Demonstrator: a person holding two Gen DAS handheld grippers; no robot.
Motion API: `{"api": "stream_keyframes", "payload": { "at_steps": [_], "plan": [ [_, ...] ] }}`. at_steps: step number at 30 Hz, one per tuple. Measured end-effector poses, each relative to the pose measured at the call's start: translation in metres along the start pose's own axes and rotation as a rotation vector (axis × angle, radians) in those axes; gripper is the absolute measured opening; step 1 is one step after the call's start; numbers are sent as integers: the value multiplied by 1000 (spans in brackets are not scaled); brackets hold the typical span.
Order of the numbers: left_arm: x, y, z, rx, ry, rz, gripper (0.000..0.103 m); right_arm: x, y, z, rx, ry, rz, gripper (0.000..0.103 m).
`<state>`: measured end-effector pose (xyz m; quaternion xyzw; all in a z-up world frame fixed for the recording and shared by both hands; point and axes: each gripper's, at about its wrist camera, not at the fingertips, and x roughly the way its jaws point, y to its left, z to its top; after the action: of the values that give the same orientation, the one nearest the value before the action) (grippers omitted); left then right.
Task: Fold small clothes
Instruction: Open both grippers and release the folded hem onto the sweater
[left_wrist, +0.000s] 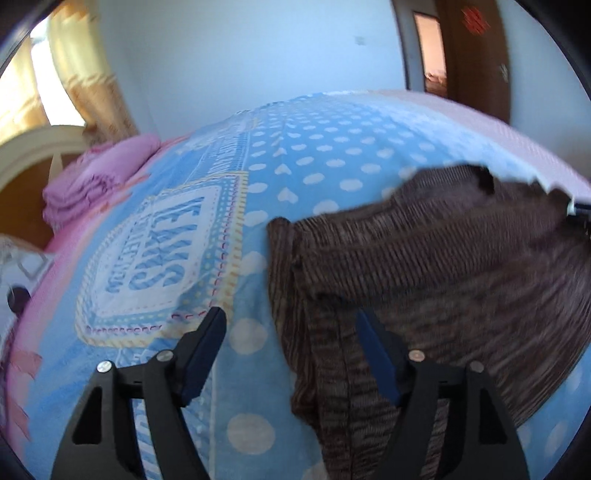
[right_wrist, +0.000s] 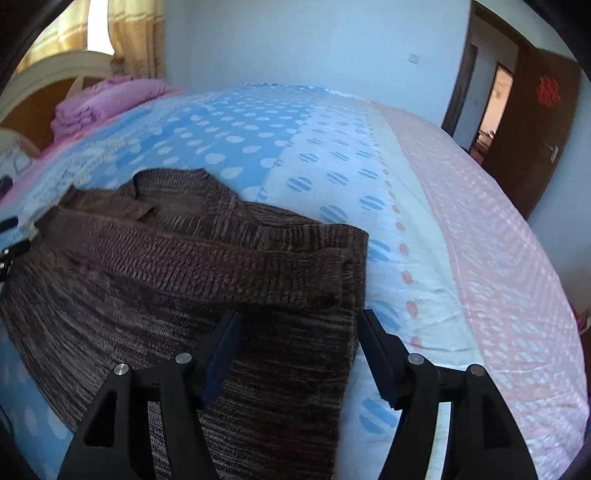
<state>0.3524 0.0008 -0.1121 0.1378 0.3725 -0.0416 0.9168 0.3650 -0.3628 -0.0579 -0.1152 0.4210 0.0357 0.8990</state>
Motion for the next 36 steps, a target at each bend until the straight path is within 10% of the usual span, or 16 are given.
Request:
{"api": "stream_keyframes", "payload": {
  "at_steps": [8, 14, 22, 36],
  "plan": [
    [39, -20, 28, 176, -6, 199, 82, 39, 36, 47, -226, 56, -119, 66],
    [42, 34, 81, 3, -17, 294, 97, 28, 3, 104, -62, -32, -138, 66],
    [46, 71, 74, -18, 17, 331, 103, 21, -25, 62, -22, -23, -139, 66],
    [-15, 20, -15, -201, 13, 6, 103, -50, -81, -61, 356, 46, 171, 66]
  ]
}}
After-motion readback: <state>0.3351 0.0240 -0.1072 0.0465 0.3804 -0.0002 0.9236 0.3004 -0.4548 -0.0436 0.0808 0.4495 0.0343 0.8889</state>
